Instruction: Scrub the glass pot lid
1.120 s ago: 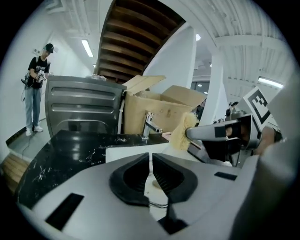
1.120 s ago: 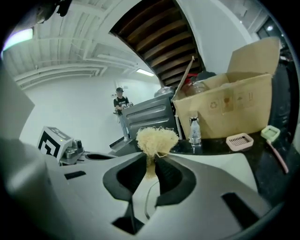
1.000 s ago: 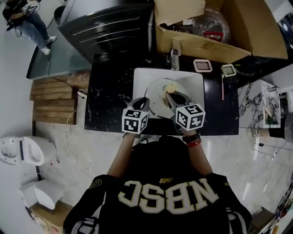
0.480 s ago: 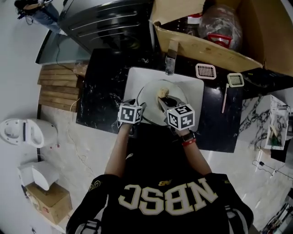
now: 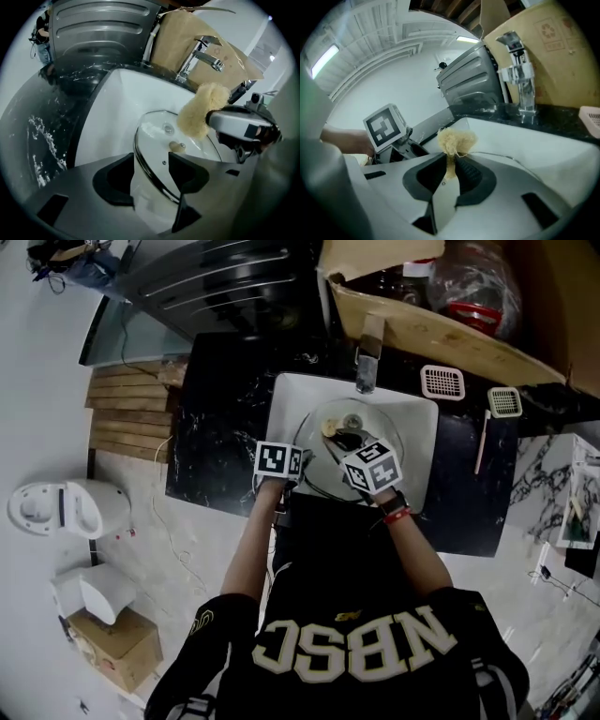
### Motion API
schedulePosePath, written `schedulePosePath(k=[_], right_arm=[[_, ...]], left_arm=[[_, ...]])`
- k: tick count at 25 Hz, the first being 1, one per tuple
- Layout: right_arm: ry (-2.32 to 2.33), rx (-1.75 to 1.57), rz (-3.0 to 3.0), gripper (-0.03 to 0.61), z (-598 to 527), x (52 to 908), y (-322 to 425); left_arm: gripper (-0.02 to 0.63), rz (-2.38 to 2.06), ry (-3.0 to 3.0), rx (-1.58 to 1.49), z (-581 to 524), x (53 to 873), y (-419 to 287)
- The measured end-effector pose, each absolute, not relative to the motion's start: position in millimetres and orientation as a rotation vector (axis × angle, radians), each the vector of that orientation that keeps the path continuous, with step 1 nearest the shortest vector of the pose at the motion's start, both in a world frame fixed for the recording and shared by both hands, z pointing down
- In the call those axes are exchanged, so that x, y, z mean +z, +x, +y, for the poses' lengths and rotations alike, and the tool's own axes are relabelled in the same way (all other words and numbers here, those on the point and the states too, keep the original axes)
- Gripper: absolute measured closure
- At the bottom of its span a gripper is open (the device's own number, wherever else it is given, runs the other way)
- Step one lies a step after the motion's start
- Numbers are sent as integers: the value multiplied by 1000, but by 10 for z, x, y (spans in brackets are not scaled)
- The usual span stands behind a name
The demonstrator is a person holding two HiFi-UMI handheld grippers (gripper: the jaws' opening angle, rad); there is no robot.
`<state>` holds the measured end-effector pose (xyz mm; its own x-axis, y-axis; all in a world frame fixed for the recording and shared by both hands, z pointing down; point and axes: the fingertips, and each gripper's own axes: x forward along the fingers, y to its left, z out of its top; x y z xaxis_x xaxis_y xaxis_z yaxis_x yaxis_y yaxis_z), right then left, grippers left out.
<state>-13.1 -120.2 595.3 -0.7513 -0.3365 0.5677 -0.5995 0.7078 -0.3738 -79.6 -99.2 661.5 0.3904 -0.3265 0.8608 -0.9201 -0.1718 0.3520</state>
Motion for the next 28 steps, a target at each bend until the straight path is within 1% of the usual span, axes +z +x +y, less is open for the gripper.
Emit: schedulePosePath(k=[4, 5, 6, 7, 12, 16, 20, 22, 28], right_arm=[[678, 819, -2448, 515, -1211, 6147, -291], [677, 831, -2453, 515, -1248, 6182, -322], [673, 838, -2455, 517, -1288, 6216, -349], [666, 837, -2454, 517, -1318, 6252, -374], [616, 724, -2410, 517, -1358, 6472, -510], [581, 662, -2374, 517, -1334, 6620, -556], [559, 645, -2383, 517, -1349, 6641, -624], [544, 630, -2387, 517, -1367, 6636, -661], [563, 618, -2369, 518, -1453, 6787, -666]], left_arm=[[408, -1097, 1674, 759, -971, 6646, -802], [427, -1107, 1670, 777, -978, 6661, -824], [462, -1120, 1662, 803, -987, 6682, -849], [512, -1126, 1647, 826, -988, 6714, -870], [534, -1021, 1573, 861, -908, 6841, -859], [549, -988, 1614, 797, -916, 6767, -813], [576, -964, 1656, 736, -932, 6673, -782], [601, -960, 1661, 705, -935, 6636, -778], [601, -944, 1649, 772, -897, 6702, -795]])
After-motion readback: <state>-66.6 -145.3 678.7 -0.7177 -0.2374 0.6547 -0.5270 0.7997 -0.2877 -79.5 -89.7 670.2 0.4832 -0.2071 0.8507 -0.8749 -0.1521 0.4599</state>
